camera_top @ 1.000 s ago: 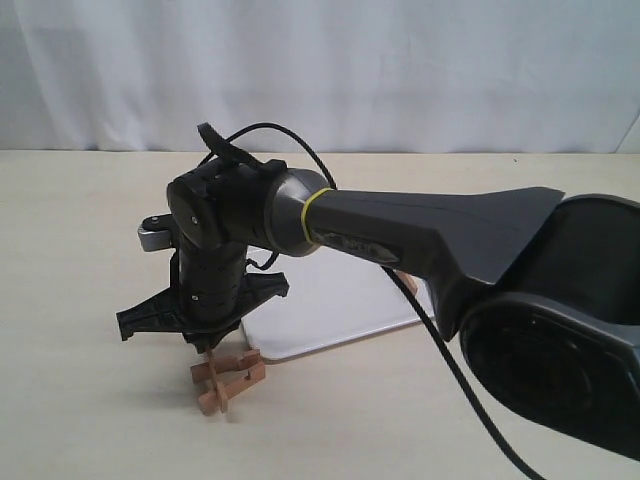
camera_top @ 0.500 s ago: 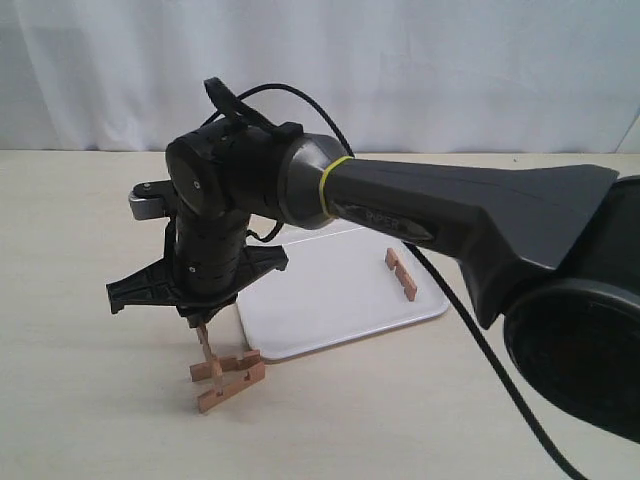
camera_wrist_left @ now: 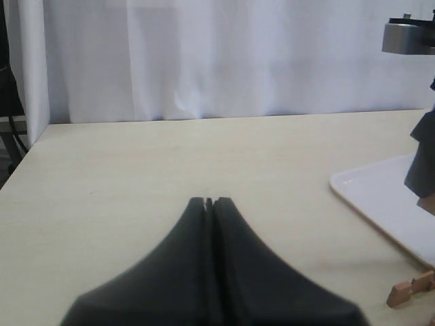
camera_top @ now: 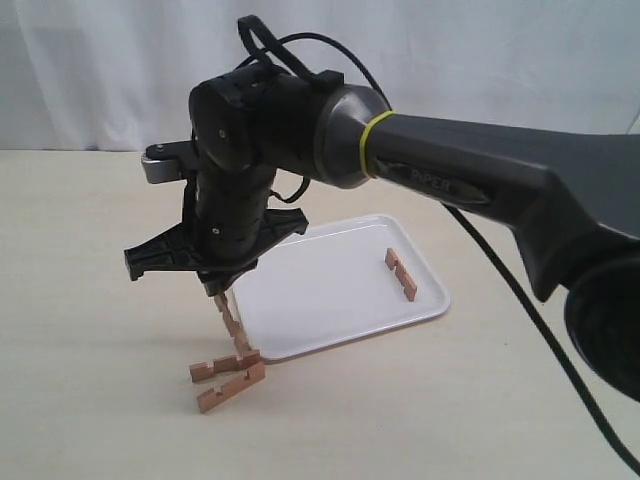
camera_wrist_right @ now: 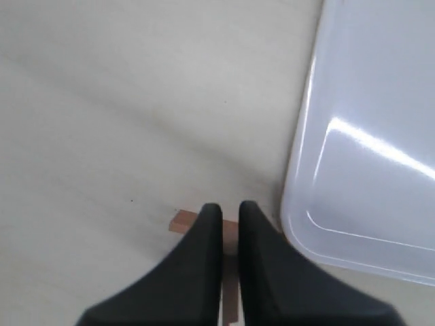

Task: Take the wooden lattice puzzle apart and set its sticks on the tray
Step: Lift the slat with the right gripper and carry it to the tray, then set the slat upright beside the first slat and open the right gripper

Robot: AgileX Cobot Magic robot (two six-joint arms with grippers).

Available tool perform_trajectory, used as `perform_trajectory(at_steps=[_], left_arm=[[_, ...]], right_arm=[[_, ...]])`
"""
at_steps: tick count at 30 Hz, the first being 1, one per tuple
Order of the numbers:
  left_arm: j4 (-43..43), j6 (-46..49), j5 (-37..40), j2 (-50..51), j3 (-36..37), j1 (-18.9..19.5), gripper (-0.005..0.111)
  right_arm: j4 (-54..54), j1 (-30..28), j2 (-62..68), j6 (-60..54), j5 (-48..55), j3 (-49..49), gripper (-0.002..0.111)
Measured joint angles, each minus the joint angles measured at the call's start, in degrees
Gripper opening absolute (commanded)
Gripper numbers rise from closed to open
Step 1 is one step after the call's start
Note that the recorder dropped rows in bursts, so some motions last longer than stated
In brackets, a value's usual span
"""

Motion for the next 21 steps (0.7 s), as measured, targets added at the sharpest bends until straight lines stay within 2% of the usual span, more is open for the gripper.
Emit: perform_trajectory(at_steps=[21], left_arm=[[0.0,0.0,0.0,0.0,0.0,0.0,0.000]], right_arm=[[0.0,-9.9,-0.9,-4.9,2.8,0.0,0.004]])
